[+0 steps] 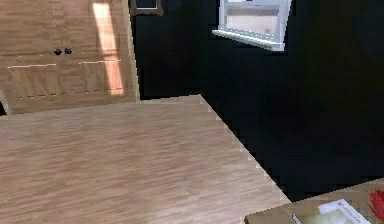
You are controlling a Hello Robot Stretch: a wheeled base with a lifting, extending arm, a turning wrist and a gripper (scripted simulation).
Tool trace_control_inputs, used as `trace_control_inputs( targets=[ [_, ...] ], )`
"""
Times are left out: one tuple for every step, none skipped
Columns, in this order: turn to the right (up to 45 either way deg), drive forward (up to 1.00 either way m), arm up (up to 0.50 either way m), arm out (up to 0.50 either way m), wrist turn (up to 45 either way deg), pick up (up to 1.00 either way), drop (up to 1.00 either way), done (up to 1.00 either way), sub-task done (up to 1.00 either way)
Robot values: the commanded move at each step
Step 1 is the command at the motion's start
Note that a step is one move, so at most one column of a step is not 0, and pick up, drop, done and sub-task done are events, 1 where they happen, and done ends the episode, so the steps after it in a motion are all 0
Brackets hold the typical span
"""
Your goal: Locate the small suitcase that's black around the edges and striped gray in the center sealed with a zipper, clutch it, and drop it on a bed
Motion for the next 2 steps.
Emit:
trace_control_inputs(
  targets=[
    [0.0,0.0,0.1,0.0,0.0,0.0,0.0,0.0,0.0],
    [0.0,0.0,0.2,0.0,0.0,0.0,0.0,0.0,0.0]
  ],
)
